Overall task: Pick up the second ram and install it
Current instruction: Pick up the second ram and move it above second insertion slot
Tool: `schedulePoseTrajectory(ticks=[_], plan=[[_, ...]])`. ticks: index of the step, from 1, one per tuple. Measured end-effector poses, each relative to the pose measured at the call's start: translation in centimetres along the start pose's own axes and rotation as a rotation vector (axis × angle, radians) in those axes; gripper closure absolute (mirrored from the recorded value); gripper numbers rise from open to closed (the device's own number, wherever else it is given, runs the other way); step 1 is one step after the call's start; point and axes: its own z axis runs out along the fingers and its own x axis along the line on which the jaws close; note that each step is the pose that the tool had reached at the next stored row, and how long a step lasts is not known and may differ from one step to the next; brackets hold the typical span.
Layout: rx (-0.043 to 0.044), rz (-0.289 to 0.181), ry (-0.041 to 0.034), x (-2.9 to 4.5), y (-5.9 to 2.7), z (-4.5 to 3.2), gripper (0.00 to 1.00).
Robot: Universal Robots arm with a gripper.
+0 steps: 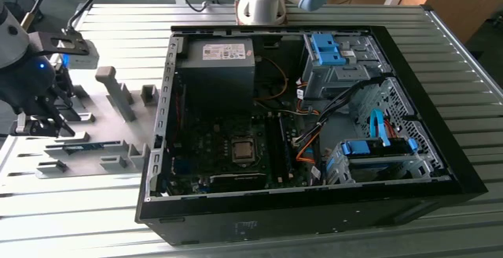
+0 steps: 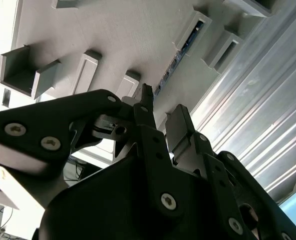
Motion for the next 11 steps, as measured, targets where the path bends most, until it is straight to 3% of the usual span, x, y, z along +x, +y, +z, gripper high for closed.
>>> schedulePoseTrajectory(ticks=[11], plan=[[0.0,-0.001,0.0,0.51,0.09,1.97,0.62]])
